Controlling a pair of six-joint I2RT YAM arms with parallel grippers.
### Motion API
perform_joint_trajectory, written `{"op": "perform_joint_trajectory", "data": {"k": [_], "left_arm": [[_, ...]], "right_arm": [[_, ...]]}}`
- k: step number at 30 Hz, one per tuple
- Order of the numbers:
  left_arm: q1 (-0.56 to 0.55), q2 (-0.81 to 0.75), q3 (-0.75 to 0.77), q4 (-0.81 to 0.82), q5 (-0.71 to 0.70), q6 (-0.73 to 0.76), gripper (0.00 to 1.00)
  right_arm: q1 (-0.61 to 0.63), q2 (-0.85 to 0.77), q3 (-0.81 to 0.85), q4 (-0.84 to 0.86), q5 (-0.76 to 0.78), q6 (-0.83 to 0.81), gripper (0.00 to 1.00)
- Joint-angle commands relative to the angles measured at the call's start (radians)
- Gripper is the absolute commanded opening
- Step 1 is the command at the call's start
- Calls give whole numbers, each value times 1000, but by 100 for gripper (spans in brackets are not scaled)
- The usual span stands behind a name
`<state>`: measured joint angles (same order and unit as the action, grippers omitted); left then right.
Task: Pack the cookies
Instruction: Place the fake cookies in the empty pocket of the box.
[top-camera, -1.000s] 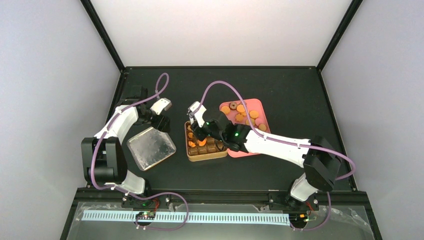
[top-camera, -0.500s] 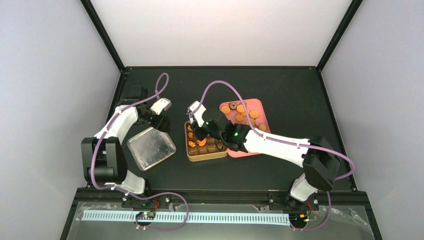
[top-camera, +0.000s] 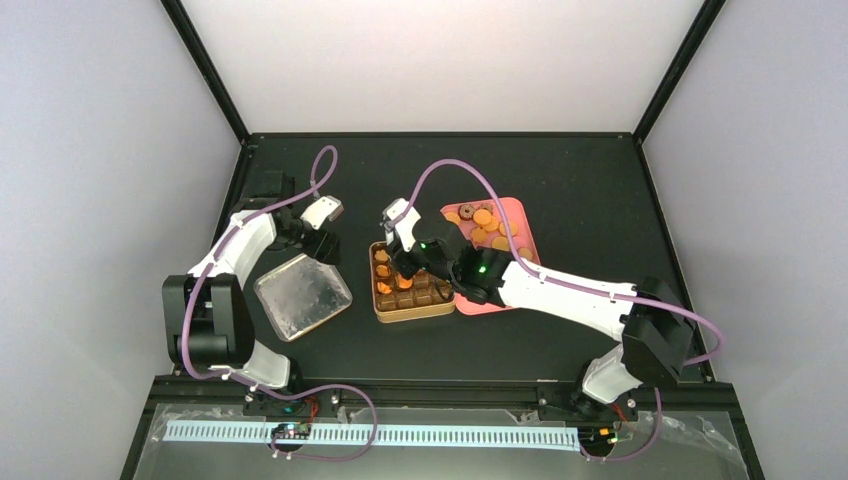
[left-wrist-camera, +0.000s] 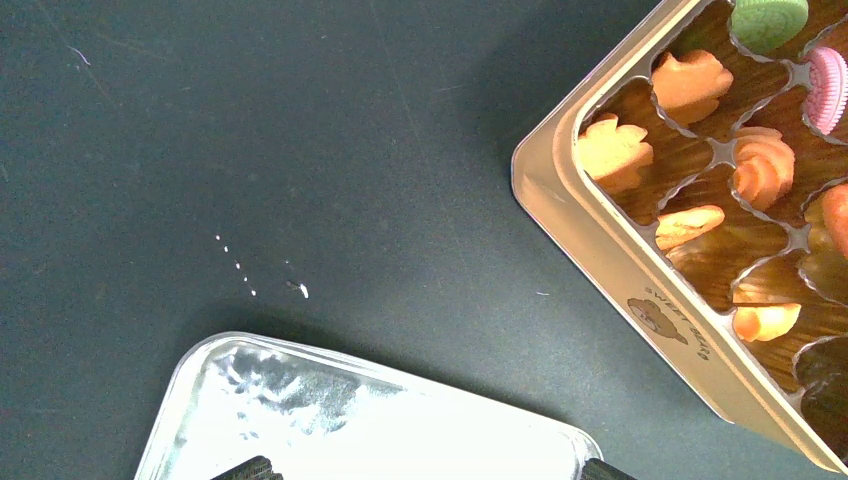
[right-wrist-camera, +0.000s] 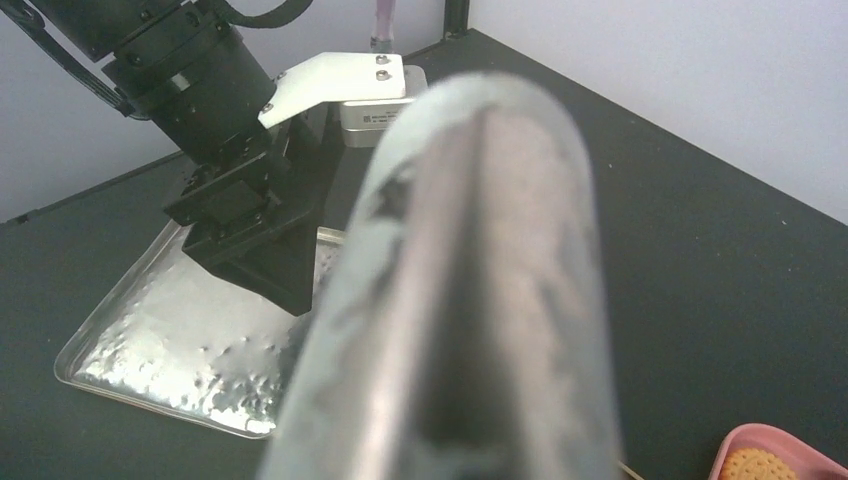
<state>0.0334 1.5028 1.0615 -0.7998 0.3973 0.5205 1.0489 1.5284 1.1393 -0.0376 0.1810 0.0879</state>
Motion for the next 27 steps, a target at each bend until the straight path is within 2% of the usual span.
{"op": "perform_joint_trajectory", "data": {"k": [1, 6, 18, 27], "left_arm": [[8, -21, 17, -9, 21, 10, 80], [8, -21, 18, -6, 22, 9, 80], [9, -22, 23, -7, 30, 9, 80], [9, -18, 27, -8, 30, 9, 80]], "right_arm": [[-5, -29, -15, 25, 42, -9, 33], [-8, -47, -21, 26, 63, -20, 32], [-12, -71, -35, 42, 46, -14, 18], [-13, -68, -30, 36, 38, -13, 15]]}}
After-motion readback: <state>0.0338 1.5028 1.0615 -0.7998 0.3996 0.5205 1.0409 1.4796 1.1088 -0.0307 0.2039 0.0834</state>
